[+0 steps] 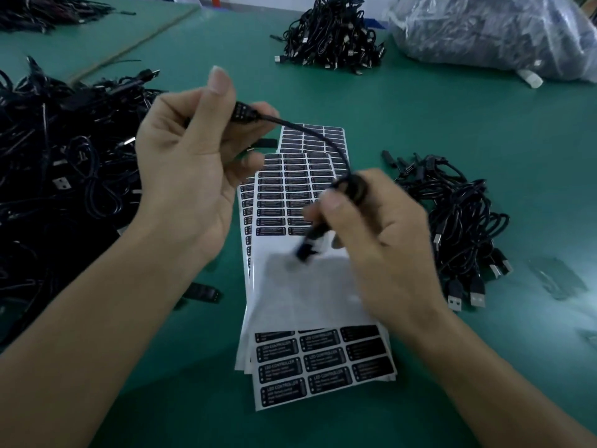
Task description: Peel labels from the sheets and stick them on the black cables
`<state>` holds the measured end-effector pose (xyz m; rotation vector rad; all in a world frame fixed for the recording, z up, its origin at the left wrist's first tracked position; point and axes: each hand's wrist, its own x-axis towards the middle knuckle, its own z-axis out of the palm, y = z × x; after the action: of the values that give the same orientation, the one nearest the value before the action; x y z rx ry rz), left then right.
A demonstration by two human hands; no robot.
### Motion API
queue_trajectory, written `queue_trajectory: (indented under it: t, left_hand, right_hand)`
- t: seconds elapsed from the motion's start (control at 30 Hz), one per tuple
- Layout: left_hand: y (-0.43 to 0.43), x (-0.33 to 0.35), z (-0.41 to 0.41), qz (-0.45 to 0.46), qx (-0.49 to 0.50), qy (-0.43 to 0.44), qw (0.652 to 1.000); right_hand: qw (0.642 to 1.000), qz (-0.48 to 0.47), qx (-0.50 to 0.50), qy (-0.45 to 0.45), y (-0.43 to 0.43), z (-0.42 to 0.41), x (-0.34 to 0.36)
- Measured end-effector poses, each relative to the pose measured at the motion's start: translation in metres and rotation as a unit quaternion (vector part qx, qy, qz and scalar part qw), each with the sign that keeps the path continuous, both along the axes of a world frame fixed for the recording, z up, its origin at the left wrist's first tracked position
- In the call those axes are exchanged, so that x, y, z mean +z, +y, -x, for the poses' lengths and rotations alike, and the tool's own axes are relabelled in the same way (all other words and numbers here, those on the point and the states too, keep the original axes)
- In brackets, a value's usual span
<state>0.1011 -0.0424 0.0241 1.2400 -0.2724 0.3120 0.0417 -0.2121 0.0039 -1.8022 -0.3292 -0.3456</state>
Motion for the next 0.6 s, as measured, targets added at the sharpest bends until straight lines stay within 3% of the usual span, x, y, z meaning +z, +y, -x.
queue_trajectory:
  t: [0.1, 0.17, 0.23, 0.37, 0.5, 0.6]
  left_hand:
    - [0.004, -0.002, -0.004, 0.021, 0.046, 0.084, 0.995]
    - [0.004, -0.005, -0.007, -0.084, 0.095, 0.129, 0.983]
    - [0.005, -0.009, -0.007, -0.252, 0.135, 0.101, 0.953]
    - [0.007, -0.013, -0.002, -0.528, 0.216, 0.01, 0.821]
    - [0.019, -0.012, -0.007, -0.639, 0.296, -0.059, 0.708]
    - [0.034, -0.013, -0.015, -0.69, 0.331, -0.026, 0.643]
  right_hand:
    - [0.993, -0.005, -0.108, -0.047, -0.012, -0.002, 0.005]
    - [0.967, 0.072, -0.216, -0.11, -0.024, -0.006, 0.007]
    - [0.94, 0.116, -0.288, -0.143, -0.037, -0.011, 0.01]
    - [0.9, 0.157, -0.387, -0.122, -0.058, -0.017, 0.012]
    - [0.889, 0.234, -0.393, -0.037, -0.068, -0.017, 0.007]
    - [0.863, 0.315, -0.395, 0.007, -0.068, -0.015, 0.004]
